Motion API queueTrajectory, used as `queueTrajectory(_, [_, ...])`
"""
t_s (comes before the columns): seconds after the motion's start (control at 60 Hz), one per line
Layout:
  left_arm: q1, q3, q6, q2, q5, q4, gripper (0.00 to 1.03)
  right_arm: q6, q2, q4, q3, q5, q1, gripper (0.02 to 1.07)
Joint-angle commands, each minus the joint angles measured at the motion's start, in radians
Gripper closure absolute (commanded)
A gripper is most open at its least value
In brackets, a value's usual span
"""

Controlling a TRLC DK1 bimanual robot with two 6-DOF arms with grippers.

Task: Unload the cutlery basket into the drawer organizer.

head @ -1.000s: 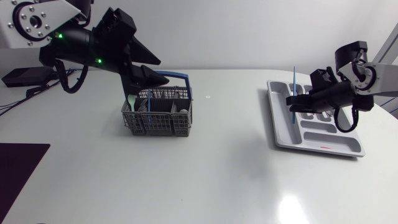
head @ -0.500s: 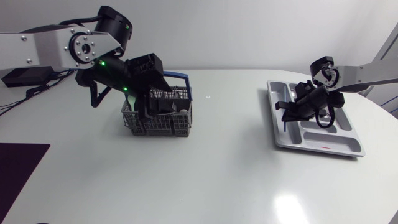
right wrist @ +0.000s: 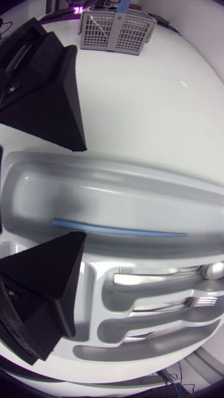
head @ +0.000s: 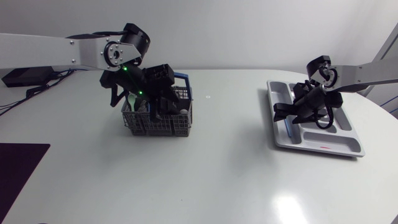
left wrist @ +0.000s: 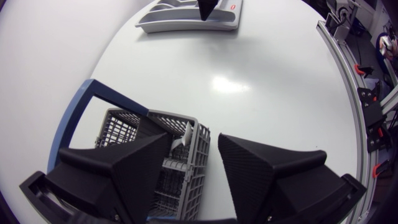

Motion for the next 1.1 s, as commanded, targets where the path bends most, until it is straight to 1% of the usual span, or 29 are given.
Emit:
queueTrajectory(0.0, [0.006, 0.074, 0.032, 0.059, 0.029, -0.04, 0.61, 0.018, -0.03, 0.002, -0.042, 0.006, 0.026, 0.07])
queueTrajectory(0.117, [0.011, 0.094, 0.032, 0.085, 0.039, -0.044, 0.65, 0.022, -0.064, 0.011, -0.062, 0.014, 0.047, 0.07])
queueTrajectory(0.233, [0.011, 0.109, 0.033, 0.108, 0.045, -0.047, 0.66, 0.029, -0.094, 0.017, -0.077, 0.023, 0.073, 0.07])
queueTrajectory(0.367, [0.013, 0.121, 0.033, 0.125, 0.056, -0.047, 0.73, 0.032, -0.12, 0.026, -0.093, 0.032, 0.101, 0.07])
queueTrajectory(0.5, [0.013, 0.129, 0.032, 0.134, 0.056, -0.047, 0.75, 0.032, -0.134, 0.028, -0.106, 0.032, 0.113, 0.07])
queueTrajectory(0.55, [0.014, 0.132, 0.032, 0.134, 0.056, -0.047, 0.79, 0.032, -0.137, 0.029, -0.111, 0.032, 0.118, 0.07])
queueTrajectory(0.983, [0.005, 0.123, 0.026, 0.155, 0.056, -0.053, 0.8, 0.03, -0.173, 0.042, -0.149, 0.034, 0.125, 0.07])
queueTrajectory(1.083, [0.003, 0.107, 0.026, 0.148, 0.056, -0.053, 0.88, 0.03, -0.177, 0.046, -0.159, 0.034, 0.125, 0.07])
